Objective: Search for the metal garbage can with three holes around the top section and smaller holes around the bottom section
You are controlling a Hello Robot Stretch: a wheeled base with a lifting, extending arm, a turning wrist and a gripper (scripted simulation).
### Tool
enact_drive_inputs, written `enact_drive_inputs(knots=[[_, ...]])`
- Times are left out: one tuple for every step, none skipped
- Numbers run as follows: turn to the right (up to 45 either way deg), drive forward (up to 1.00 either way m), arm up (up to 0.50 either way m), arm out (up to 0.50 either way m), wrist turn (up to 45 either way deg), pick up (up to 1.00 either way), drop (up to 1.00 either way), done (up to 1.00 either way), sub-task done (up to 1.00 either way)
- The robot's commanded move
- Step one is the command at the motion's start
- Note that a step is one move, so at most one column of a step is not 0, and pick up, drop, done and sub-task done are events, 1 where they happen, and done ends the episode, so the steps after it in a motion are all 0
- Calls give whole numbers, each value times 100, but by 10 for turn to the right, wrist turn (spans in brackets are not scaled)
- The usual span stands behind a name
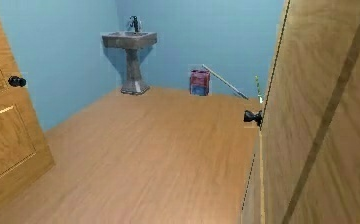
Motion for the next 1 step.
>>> enact_drive_inputs(knots=[[0,90,0,0,0,0,0,0,0]])
